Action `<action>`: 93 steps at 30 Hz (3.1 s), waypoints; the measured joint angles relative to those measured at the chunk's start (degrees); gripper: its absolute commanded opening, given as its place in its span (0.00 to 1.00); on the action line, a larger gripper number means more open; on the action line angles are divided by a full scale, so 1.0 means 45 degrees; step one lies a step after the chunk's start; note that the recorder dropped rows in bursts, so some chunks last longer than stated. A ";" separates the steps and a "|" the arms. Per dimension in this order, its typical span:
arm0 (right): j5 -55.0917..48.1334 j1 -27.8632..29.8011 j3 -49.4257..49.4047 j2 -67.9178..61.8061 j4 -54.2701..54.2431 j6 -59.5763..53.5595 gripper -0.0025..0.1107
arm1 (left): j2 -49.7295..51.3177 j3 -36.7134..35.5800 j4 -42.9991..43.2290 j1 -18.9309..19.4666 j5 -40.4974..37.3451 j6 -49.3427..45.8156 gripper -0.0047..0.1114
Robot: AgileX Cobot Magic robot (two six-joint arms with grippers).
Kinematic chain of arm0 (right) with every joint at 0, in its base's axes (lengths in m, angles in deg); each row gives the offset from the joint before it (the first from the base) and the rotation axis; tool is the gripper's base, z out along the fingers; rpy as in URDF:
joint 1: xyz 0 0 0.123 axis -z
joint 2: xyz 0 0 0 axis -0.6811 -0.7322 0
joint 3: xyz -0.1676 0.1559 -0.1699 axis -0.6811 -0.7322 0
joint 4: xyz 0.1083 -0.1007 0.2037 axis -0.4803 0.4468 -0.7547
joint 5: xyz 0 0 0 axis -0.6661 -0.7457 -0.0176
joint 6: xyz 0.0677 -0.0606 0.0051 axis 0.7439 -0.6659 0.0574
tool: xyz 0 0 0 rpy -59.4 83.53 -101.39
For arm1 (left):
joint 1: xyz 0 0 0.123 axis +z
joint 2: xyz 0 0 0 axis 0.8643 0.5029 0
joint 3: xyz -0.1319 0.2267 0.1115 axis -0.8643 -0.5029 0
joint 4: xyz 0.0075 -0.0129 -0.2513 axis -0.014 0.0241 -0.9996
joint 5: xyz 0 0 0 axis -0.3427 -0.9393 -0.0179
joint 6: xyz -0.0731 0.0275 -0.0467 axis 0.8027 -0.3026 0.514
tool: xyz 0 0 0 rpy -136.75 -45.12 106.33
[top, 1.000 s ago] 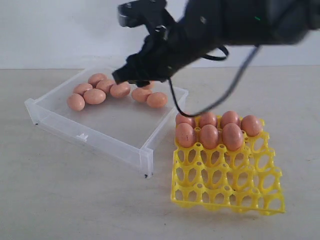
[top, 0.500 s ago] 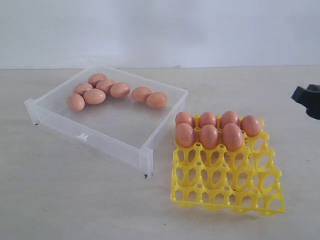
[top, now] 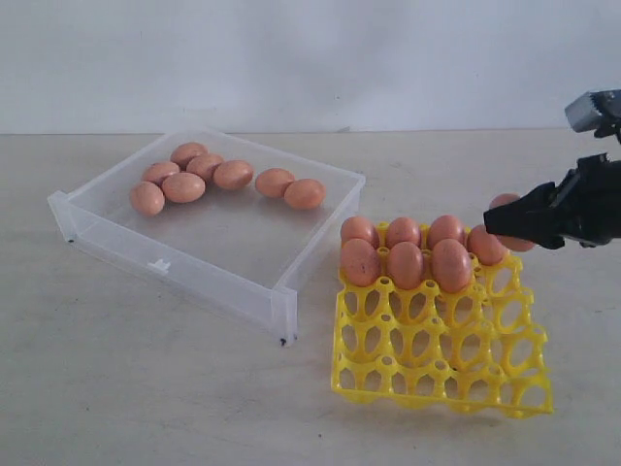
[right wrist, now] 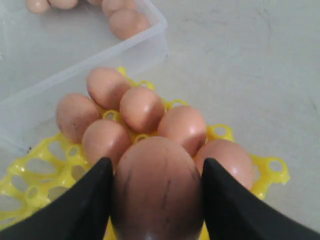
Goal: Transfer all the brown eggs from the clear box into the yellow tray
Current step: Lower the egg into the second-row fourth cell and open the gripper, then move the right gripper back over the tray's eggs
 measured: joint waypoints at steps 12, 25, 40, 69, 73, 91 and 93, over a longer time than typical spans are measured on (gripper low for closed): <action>0.0508 0.0022 0.0064 -0.1656 0.0272 -0.2947 0.02 | 0.0000 0.0000 0.0000 0.0000 0.0000 0.0000 0.00; 0.0508 0.0022 0.0064 -0.2484 -0.0738 -0.4350 0.02 | 0.0000 0.0000 0.0000 0.0000 0.0000 0.0000 0.00; 0.0508 0.0022 0.0064 -0.2484 -0.1770 -0.4566 0.41 | 0.0000 0.0000 0.0000 0.0000 0.0000 0.0000 0.00; 0.5224 -0.0567 0.0064 -0.2224 -0.4976 -0.3657 0.02 | 0.0000 0.0000 0.0000 0.0000 0.0000 0.0000 0.00; 0.5353 -0.2485 0.0125 -0.1461 -0.5363 -0.3991 0.02 | 0.0000 0.0000 0.0000 0.0000 0.0000 0.0000 0.00; -2.0181 -1.0734 1.3559 -0.5938 -2.1638 -1.9282 0.02 | 0.0000 0.0000 0.0000 0.0000 0.0000 0.0000 0.00; -2.2777 -1.0640 1.5343 -0.6954 -2.2979 -2.0469 0.02 | 0.0000 0.0000 0.0000 0.0000 0.0000 0.0000 0.00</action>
